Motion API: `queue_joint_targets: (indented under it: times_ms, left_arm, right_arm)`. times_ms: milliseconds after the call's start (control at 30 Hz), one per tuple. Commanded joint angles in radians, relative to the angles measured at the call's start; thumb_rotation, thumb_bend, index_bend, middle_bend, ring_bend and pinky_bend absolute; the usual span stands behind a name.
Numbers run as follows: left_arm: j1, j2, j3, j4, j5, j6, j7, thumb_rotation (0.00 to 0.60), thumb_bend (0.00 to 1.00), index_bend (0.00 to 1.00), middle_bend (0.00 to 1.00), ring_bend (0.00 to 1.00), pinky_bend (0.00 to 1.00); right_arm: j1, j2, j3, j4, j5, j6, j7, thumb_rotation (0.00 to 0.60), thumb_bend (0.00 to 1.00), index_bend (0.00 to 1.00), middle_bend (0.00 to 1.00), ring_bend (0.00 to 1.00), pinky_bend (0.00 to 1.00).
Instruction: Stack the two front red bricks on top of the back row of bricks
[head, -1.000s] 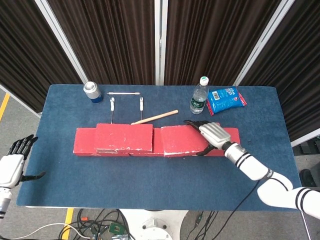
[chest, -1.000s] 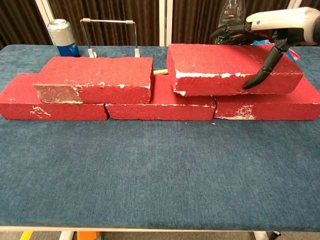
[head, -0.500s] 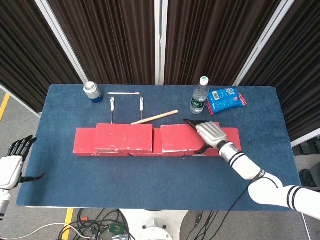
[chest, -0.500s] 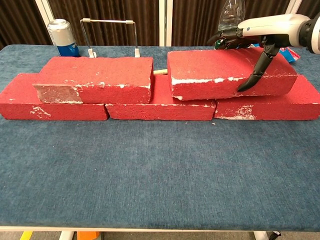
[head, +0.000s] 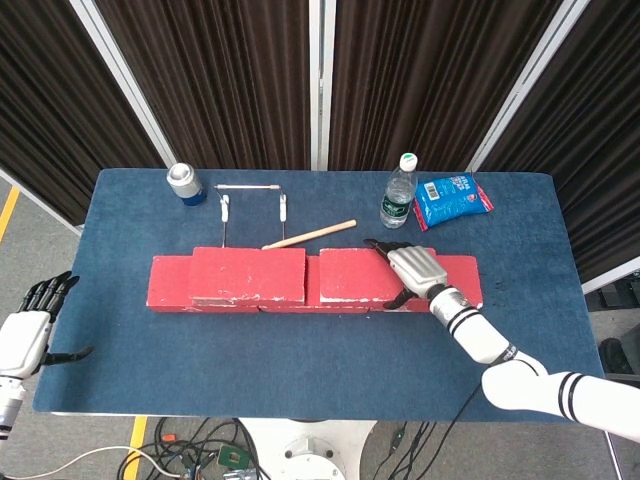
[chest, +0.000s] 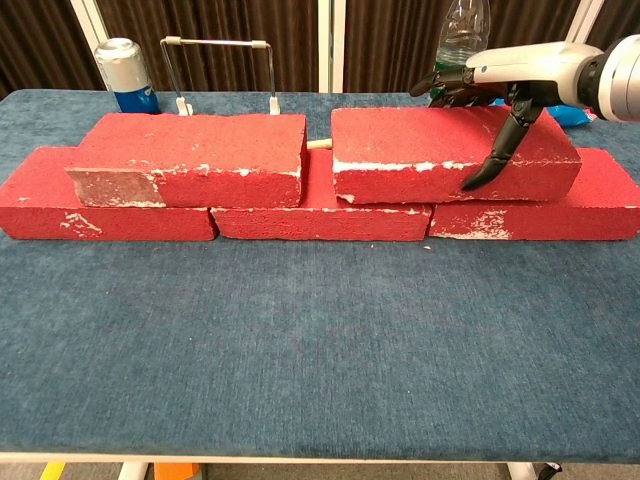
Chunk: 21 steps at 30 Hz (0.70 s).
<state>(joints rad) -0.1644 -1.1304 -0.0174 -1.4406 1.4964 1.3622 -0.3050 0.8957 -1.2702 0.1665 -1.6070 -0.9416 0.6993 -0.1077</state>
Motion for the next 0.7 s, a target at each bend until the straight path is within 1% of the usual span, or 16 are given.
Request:
queue_joint_targets:
  times_ms: [33,400,700]
  left_arm:
    - [0.0,0.0,0.001,0.002,0.001,-0.001,-0.004,0.6,0.0,0.01,0.0,0.0,0.0]
    - [0.001,-0.001,0.002,0.007,0.001,-0.001,-0.013,0.6,0.0,0.01,0.0,0.0,0.0]
    - [0.0,0.0,0.005,0.016,0.0,-0.013,-0.049,0.6,0.0,0.01,0.0,0.0,0.0]
  right_arm:
    - [0.004,-0.008,-0.005,-0.002,0.018,0.013,-0.019,0.6,0.04,0.0,0.19,0.15,0.22]
    - [0.016,-0.031,-0.004,-0.005,0.064,0.042,-0.058,0.6,0.04,0.0,0.19,0.15,0.21]
    - [0.026,-0.05,-0.007,-0.006,0.09,0.05,-0.083,0.6,0.04,0.0,0.18,0.15,0.21]
